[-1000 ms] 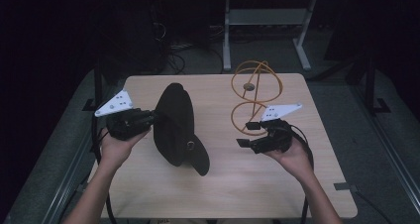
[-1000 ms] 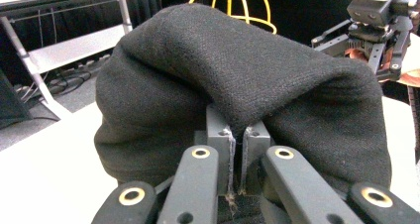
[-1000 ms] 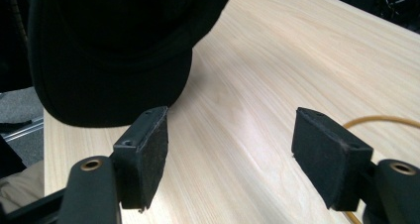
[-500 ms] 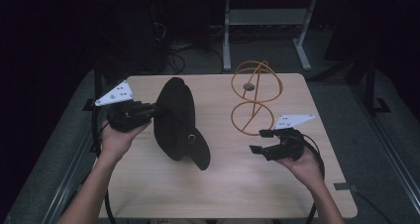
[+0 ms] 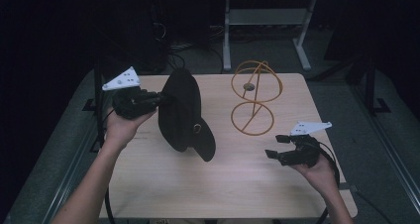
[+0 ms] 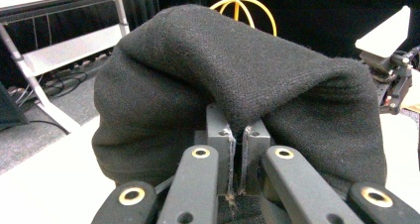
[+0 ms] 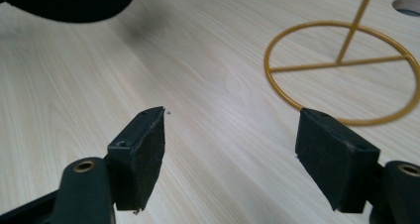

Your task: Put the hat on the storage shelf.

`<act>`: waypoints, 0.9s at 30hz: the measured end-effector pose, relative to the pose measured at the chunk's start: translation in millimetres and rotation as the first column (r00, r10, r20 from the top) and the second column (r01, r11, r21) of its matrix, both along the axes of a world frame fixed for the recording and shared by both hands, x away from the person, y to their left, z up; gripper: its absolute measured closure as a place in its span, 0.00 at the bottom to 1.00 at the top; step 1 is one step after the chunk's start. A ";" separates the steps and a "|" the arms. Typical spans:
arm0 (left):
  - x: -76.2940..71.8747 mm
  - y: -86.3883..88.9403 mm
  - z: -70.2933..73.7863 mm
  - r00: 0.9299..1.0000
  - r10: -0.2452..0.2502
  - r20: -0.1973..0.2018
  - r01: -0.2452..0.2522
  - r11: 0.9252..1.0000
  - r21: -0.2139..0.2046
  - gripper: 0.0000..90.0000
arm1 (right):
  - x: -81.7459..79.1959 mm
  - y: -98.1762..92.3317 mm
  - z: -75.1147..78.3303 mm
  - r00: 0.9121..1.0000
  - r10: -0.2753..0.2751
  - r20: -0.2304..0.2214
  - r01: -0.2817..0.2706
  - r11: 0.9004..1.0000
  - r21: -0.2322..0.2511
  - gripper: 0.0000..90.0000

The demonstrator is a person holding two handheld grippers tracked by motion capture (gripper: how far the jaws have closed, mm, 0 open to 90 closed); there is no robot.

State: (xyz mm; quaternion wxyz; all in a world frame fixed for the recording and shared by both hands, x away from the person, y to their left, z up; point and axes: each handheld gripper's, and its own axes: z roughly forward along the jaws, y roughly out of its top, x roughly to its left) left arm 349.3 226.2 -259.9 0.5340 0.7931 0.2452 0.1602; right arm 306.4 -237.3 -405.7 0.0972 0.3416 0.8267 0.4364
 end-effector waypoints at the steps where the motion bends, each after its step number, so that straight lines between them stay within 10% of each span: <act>1: 1.1 -0.8 1.1 1.000 0.002 0.004 -0.002 1.000 0.003 0.96 | -0.5 -1.7 -1.1 1.000 -0.004 -0.004 0.004 1.000 -0.002 0.30; 27: 51.4 -53.7 29.5 0.997 -0.056 -0.048 0.057 0.998 0.024 0.96 | 5.7 -37.0 -20.3 0.996 -0.083 -0.042 0.084 0.996 0.009 0.27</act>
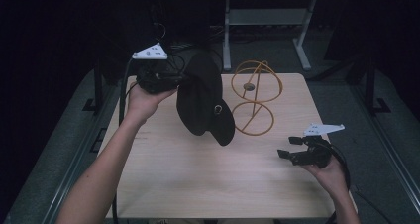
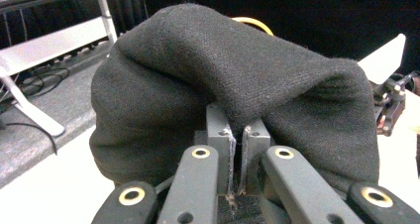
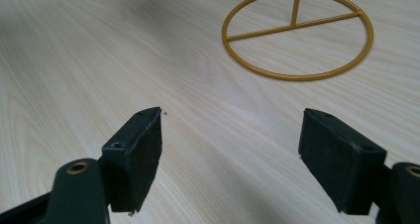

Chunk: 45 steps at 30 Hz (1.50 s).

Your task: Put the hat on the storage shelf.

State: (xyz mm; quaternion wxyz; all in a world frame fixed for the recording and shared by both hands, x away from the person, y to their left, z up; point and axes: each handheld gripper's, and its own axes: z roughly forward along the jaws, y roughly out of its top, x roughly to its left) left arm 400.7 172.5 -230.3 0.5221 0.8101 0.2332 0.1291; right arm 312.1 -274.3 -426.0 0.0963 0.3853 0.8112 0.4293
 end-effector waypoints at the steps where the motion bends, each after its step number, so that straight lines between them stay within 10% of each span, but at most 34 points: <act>1: 2.1 -2.2 2.2 1.000 -0.004 0.003 0.004 1.000 0.003 0.96 | 0.1 0.0 0.1 1.000 -0.001 0.000 0.001 1.000 0.000 0.27; 31: 60.6 -96.9 60.1 0.994 -0.114 0.002 0.113 0.991 0.065 0.96 | -1.7 -19.7 8.0 0.997 -0.054 0.062 0.052 0.998 0.033 0.27; 45: 86.6 -157.8 44.2 0.986 -0.143 -0.090 0.155 0.978 0.140 0.96 | -1.2 -26.7 6.6 0.995 -0.082 0.066 0.079 0.996 0.040 0.27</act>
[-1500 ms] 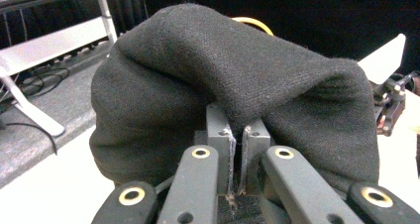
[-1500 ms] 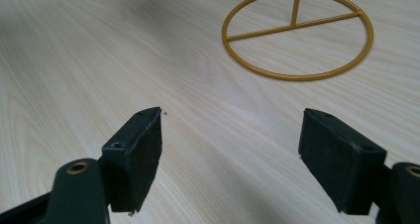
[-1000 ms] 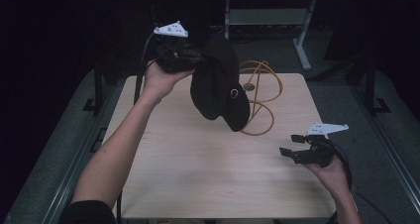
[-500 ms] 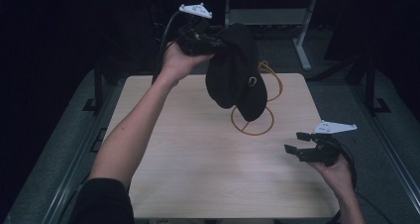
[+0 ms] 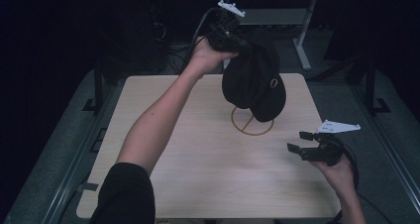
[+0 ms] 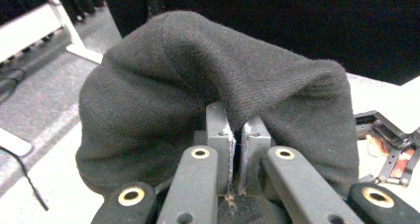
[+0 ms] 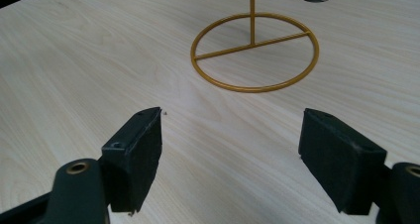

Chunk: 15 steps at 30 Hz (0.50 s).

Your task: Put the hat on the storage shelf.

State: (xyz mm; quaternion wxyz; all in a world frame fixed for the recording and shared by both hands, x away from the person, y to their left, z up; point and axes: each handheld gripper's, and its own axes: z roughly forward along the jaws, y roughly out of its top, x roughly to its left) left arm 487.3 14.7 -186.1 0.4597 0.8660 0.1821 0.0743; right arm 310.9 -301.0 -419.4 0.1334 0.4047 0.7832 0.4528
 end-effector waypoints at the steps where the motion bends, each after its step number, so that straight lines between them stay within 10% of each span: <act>1: 0.8 -4.0 -1.1 1.000 -0.003 -0.005 0.003 1.000 0.009 0.96 | -0.1 -0.8 -0.3 1.000 0.000 0.003 0.000 1.000 -0.002 0.27; 15: 21.0 -48.7 -31.6 0.997 0.044 -0.058 -0.038 0.994 0.103 0.80 | 1.7 -0.7 -2.4 1.000 0.001 -0.002 -0.001 1.000 -0.014 0.28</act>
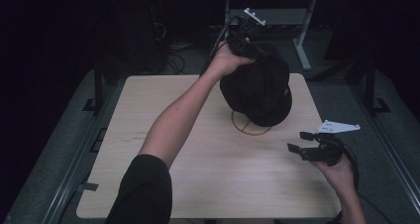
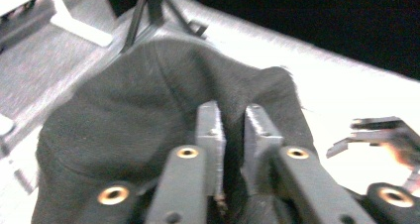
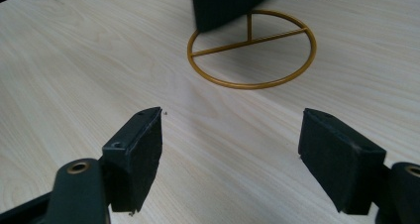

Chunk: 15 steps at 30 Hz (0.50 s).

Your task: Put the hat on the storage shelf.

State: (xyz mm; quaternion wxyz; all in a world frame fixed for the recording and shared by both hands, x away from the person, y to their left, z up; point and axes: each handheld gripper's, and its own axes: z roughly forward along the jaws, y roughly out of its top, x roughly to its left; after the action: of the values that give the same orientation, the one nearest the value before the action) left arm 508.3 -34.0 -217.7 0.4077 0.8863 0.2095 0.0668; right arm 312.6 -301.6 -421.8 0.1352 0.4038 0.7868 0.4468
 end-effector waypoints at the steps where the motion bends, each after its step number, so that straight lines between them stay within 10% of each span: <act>1: 0.3 -1.9 -1.7 1.000 0.001 -0.003 -0.001 1.000 -0.008 0.75 | -0.2 0.2 0.1 1.000 -0.001 0.000 0.001 1.000 -0.003 0.28; 15: -15.5 27.9 10.4 0.999 0.013 0.046 -0.011 0.999 -0.037 0.54 | -2.5 -0.3 0.5 1.000 -0.009 0.007 0.009 1.000 0.006 0.27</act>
State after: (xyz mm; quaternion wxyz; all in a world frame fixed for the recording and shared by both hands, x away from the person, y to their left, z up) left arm 492.7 -6.1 -207.4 0.4282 0.8756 0.2067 0.0857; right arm 310.1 -301.9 -421.3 0.1386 0.4061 0.7832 0.4499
